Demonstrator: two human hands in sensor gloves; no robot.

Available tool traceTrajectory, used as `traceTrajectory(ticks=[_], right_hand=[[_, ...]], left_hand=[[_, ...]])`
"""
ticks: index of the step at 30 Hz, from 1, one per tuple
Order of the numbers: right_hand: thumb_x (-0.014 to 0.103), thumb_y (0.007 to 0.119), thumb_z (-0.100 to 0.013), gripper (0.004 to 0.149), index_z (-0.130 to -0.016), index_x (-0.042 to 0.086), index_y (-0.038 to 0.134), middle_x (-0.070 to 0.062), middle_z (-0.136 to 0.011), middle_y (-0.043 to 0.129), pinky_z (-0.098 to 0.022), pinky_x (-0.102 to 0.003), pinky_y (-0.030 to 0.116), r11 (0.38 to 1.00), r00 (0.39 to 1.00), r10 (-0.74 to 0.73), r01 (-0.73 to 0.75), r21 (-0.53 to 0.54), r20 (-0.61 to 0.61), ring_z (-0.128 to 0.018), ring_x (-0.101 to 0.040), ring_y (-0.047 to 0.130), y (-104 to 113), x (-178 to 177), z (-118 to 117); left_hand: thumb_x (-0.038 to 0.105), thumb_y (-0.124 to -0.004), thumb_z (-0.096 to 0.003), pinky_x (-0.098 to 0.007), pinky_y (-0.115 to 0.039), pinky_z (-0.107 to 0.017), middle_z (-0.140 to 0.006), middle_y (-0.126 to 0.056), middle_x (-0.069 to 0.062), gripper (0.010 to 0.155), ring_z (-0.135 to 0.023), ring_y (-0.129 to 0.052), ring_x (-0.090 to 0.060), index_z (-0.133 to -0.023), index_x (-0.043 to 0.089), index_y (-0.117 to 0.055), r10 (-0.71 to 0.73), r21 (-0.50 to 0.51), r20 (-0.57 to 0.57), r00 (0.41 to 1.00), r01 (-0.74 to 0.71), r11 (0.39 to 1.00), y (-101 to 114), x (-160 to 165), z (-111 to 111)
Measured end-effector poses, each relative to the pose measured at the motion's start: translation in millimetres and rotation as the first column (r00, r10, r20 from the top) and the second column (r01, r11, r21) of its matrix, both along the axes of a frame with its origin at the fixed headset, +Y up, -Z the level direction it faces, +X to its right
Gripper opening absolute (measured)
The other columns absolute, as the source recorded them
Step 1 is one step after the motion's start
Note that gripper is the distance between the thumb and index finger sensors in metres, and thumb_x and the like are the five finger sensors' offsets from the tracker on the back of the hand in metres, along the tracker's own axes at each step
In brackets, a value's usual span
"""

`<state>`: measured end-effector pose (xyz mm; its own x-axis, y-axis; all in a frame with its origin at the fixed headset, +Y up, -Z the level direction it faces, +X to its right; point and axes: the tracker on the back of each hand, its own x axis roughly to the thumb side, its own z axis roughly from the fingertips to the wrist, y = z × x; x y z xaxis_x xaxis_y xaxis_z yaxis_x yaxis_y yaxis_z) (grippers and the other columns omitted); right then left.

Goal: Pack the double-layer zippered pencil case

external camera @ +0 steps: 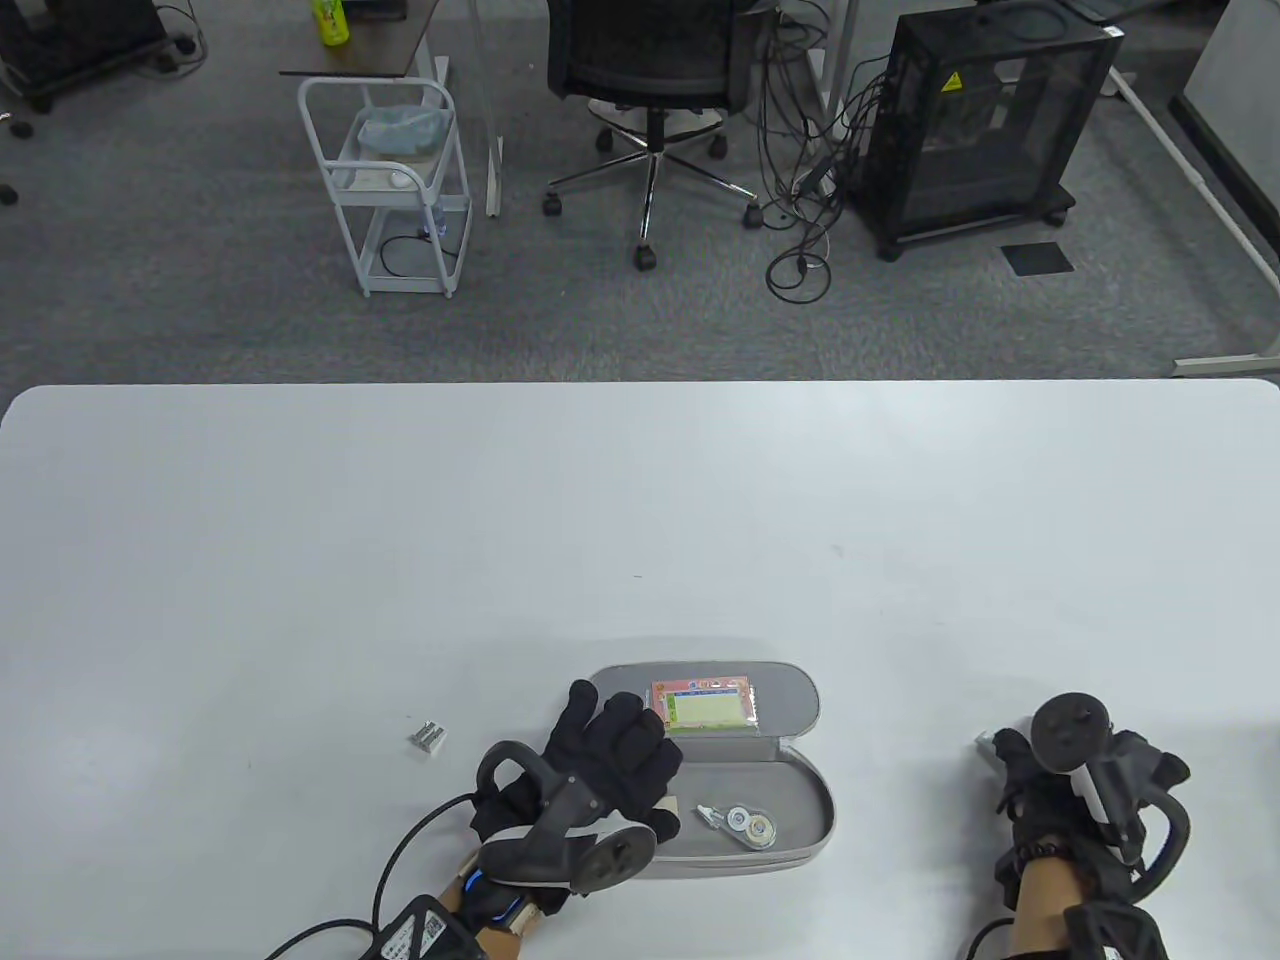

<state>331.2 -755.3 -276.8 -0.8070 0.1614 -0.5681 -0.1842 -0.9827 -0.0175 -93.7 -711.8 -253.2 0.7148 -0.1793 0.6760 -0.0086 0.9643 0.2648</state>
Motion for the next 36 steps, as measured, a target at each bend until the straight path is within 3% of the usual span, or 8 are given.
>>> traceTrajectory(ticks=[2, 11, 15, 17, 19, 23, 30, 36], right_hand=[[0.056, 0.07, -0.045, 0.072, -0.106, 0.022, 0.059, -0.018, -0.117, 0.05, -0.069, -0.069, 0.014, 0.995, 1.0, 0.0, -0.002, -0.101, -0.019, -0.104, -0.054, 0.039, -5.1, -2.5, -2.9], [0.042, 0.082, -0.043, 0.06, -0.097, 0.02, 0.069, -0.018, -0.109, 0.064, -0.071, -0.068, 0.021, 0.993, 0.99, 0.059, -0.072, -0.098, -0.126, -0.1, -0.048, 0.054, -1.3, -24.3, -8.7], [0.04, 0.085, -0.041, 0.053, -0.088, 0.016, 0.079, -0.013, -0.091, 0.081, -0.072, -0.065, 0.033, 0.985, 0.963, 0.157, -0.169, -0.04, -0.218, -0.086, -0.04, 0.075, 2.1, -38.5, -11.0], [0.041, 0.084, -0.04, 0.053, -0.086, 0.015, 0.081, -0.009, -0.082, 0.089, -0.071, -0.064, 0.04, 0.995, 0.952, 0.096, -0.085, 0.049, -0.292, -0.078, -0.036, 0.084, 9.3, -47.8, -10.2], [0.04, 0.084, -0.041, 0.053, -0.086, 0.014, 0.081, -0.009, -0.079, 0.09, -0.07, -0.063, 0.044, 0.977, 0.899, -0.011, 0.102, 0.185, -0.437, -0.075, -0.035, 0.086, 25.6, -69.9, -3.4], [0.041, 0.085, -0.041, 0.052, -0.086, 0.014, 0.081, -0.007, -0.078, 0.092, -0.069, -0.06, 0.05, 0.93, 0.737, 0.051, 0.211, 0.301, -0.674, -0.073, -0.034, 0.088, 46.8, -130.1, 20.2], [0.042, 0.087, -0.037, 0.051, -0.081, 0.016, 0.087, -0.005, -0.073, 0.096, -0.07, -0.058, 0.051, 0.916, 0.479, 0.373, -0.051, 0.399, -0.795, -0.071, -0.032, 0.09, 40.8, -204.0, 46.9], [0.039, 0.087, -0.037, 0.044, -0.074, 0.015, 0.092, -0.002, -0.059, 0.101, -0.068, -0.055, 0.056, 0.904, 0.435, 0.403, -0.05, 0.425, -0.805, -0.062, -0.028, 0.095, 40.2, -205.3, 46.2]], left_hand=[[0.066, -0.061, -0.0434, -0.064, -0.05, -0.075, -0.104, -0.073, -0.003, 0.063, -0.101, -0.073, -0.038, -0.094, 0.029, -0.069, 0.014, 0.009, -0.018, 1.0, -0.014, 1.0, 2.8, -5.6, -1.5], [0.065, -0.061, -0.0437, -0.064, -0.051, -0.075, -0.103, -0.077, -0.003, 0.062, -0.1, -0.076, -0.038, -0.092, 0.029, -0.073, 0.049, 0.01, -0.075, 0.996, -0.049, 0.999, 7.6, -21.3, -7.5], [0.065, -0.061, -0.0436, -0.063, -0.051, -0.075, -0.102, -0.078, -0.002, 0.061, -0.099, -0.077, -0.037, -0.091, 0.029, -0.074, 0.05, 0.016, -0.092, 0.994, -0.048, 0.999, 8.9, -24.3, -8.3], [0.065, -0.061, -0.0437, -0.064, -0.051, -0.075, -0.102, -0.078, -0.002, 0.061, -0.1, -0.077, -0.037, -0.091, 0.029, -0.074, 0.049, 0.022, -0.106, 0.993, -0.047, 0.999, 9.9, -27.1, -9.3], [0.066, -0.061, -0.0437, -0.063, -0.051, -0.075, -0.102, -0.078, -0.002, 0.061, -0.099, -0.077, -0.037, -0.091, 0.029, -0.074, 0.06, 0.019, -0.125, 0.99, -0.059, 0.998, 10.7, -31.8, -11.4], [0.065, -0.061, -0.0439, -0.064, -0.052, -0.074, -0.102, -0.079, -0.003, 0.061, -0.099, -0.078, -0.038, -0.091, 0.029, -0.074, 0.069, -0.008, -0.149, 0.986, -0.071, 0.997, 8.6, -36.9, -15.3], [0.065, -0.061, -0.044, -0.064, -0.052, -0.074, -0.102, -0.08, -0.002, 0.061, -0.099, -0.078, -0.037, -0.091, 0.029, -0.075, 0.052, 0.005, -0.161, 0.986, -0.052, 0.999, 9.6, -37.7, -14.9], [0.065, -0.061, -0.0443, -0.064, -0.052, -0.075, -0.101, -0.08, -0.002, 0.06, -0.099, -0.079, -0.037, -0.091, 0.029, -0.075, 0.09, 0.042, -0.203, 0.975, -0.083, 0.996, 17.6, -49.8, -16.5]])
